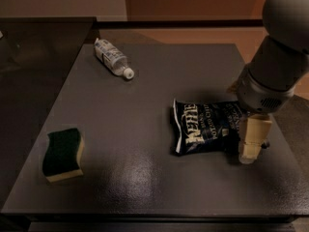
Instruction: Pick blue chip bag
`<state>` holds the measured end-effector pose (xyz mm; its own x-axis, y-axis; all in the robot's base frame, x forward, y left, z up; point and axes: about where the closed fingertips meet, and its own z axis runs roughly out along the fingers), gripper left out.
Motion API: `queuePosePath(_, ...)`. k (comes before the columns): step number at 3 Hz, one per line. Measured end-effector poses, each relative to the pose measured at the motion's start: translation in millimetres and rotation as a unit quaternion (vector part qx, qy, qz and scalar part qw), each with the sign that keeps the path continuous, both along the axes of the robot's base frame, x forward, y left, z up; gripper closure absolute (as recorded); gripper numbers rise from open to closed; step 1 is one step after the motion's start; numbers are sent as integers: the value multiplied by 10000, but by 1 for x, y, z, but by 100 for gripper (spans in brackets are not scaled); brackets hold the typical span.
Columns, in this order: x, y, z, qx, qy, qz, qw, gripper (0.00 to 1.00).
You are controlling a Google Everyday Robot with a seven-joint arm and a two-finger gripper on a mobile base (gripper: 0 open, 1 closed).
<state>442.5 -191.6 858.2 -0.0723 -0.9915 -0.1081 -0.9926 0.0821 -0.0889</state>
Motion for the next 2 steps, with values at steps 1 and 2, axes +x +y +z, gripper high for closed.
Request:
queuePosePath(1,5,-4,-15,81,-15,-44,10000,18)
queuePosePath(2,8,-5,-20,156,-48,-39,9999,41)
